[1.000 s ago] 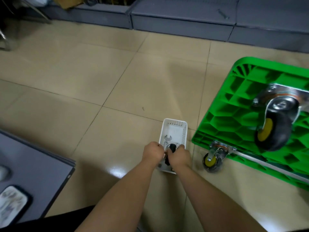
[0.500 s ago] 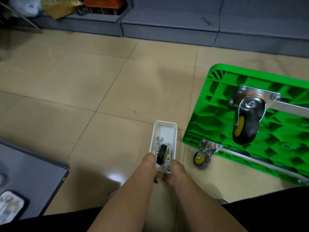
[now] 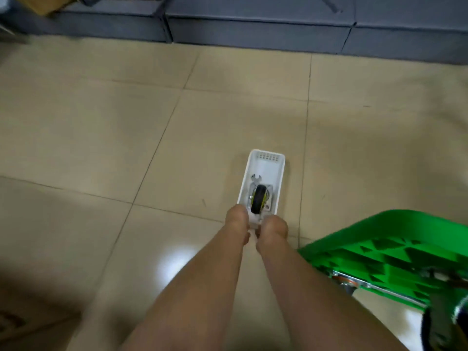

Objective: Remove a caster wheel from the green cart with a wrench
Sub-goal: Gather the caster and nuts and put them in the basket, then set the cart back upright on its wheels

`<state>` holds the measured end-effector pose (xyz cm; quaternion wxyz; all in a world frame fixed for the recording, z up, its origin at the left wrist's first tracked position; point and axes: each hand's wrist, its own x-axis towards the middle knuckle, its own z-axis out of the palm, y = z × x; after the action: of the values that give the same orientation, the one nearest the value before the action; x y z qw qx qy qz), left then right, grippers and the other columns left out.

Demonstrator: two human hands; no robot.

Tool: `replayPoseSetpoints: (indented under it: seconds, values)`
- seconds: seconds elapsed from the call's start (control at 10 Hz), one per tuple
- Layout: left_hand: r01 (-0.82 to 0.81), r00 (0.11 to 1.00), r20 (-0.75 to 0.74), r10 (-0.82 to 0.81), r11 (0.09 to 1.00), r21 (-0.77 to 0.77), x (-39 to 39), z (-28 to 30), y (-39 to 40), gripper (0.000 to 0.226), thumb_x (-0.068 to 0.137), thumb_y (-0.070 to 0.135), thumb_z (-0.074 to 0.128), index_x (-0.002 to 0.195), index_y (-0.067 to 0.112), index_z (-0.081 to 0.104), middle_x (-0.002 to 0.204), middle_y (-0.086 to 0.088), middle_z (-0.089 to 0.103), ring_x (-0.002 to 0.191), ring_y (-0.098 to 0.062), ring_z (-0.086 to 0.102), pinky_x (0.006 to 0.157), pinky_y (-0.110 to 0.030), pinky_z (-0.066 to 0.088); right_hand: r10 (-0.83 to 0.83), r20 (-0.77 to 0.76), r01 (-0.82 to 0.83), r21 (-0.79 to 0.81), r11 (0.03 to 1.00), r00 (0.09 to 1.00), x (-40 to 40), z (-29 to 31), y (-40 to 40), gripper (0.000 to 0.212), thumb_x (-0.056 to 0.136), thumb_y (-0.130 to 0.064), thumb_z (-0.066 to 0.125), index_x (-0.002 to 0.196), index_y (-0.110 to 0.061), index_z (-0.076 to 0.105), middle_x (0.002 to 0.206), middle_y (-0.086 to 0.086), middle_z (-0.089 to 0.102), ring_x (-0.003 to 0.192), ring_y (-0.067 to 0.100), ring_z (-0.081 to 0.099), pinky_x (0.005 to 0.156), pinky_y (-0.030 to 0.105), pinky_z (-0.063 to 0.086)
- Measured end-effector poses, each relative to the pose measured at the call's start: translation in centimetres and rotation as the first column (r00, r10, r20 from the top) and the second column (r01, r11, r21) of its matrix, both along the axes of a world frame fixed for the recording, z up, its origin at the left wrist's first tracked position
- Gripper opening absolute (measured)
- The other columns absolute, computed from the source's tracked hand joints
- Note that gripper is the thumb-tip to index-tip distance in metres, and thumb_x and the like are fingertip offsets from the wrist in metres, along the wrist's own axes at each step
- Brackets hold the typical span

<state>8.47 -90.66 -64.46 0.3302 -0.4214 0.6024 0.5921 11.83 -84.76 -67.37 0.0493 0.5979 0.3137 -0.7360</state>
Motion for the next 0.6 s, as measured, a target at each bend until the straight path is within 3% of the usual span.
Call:
replayPoseSetpoints:
  seconds: [0.1,0.2,0.3,0.4,0.5,0.6]
  values:
    - [0.071,0.997,-0.025,-0.069,0.995,0.069,-2.2,1.7,0.1,0.020,0.101,0.025,0.041,0.112,0.016,0.056,0.098,-0.007,0.059,0.087,-0.023,0.058,0.080,-0.034,0.044,0.564,0.347,-0.658,0.305,0.688,0.750,-2.3,3.3,1.3,0.044,0.107,-0.030,0.031,0.151,-0.027,0.036,0.145,0.004,0.049,0.127,0.016,0.053,0.101,0.024,0.046]
    - [0.048,0.999,0.016,-0.049,0.997,0.061,-2.2,6.7,0.1,0.018,0.103,0.026,0.040,0.106,0.016,0.054,0.109,-0.008,0.064,0.100,-0.026,0.062,0.093,-0.038,0.044,0.430,0.368,-0.526,0.219,0.822,0.825,-3.0,9.2,1.2,0.026,0.105,-0.020,0.033,0.113,-0.010,0.055,0.113,0.004,0.058,0.127,0.021,0.053,0.106,0.029,0.040]
    - [0.089,0.996,0.020,-0.090,0.995,0.037,-1.4,12.7,0.1,0.020,0.102,0.026,0.040,0.108,0.015,0.055,0.104,-0.006,0.064,0.098,-0.026,0.061,0.090,-0.038,0.044,-0.020,0.175,0.028,-0.044,0.999,0.984,-2.6,15.9,1.9,0.021,0.101,-0.013,0.037,0.094,-0.009,0.057,0.080,0.008,0.060,0.080,0.026,0.064,0.082,0.037,0.051]
    - [0.142,0.990,-0.008,-0.143,0.990,-0.022,-1.6,19.7,1.0,0.022,0.101,0.026,0.040,0.109,0.014,0.056,0.106,-0.005,0.066,0.099,-0.026,0.062,0.088,-0.037,0.045,0.037,0.106,-0.039,0.013,0.999,0.994,-1.9,23.5,2.9,0.020,0.099,-0.010,0.038,0.088,-0.006,0.055,0.085,0.010,0.063,0.074,0.024,0.063,0.079,0.036,0.054]
    - [0.186,0.982,-0.014,-0.187,0.982,-0.035,-1.8,27.1,2.4,0.020,0.102,0.024,0.038,0.095,0.016,0.055,0.102,-0.003,0.064,0.092,-0.022,0.060,0.079,-0.032,0.044,0.043,0.050,-0.042,-0.009,0.999,0.998,-1.1,30.9,5.1,0.021,0.100,-0.009,0.035,0.090,-0.003,0.052,0.115,0.020,0.066,0.094,0.029,0.067,0.078,0.035,0.052]
    - [0.217,0.976,-0.029,-0.218,0.976,-0.030,-1.6,35.0,4.6,0.025,0.103,0.024,0.038,0.082,0.019,0.049,0.086,0.000,0.055,0.072,-0.016,0.050,0.063,-0.029,0.037,0.048,0.022,-0.048,-0.009,0.999,0.999,0.3,37.9,8.5,0.024,0.101,-0.009,0.036,0.102,-0.001,0.059,0.135,0.025,0.059,0.114,0.036,0.066,0.068,0.033,0.048]
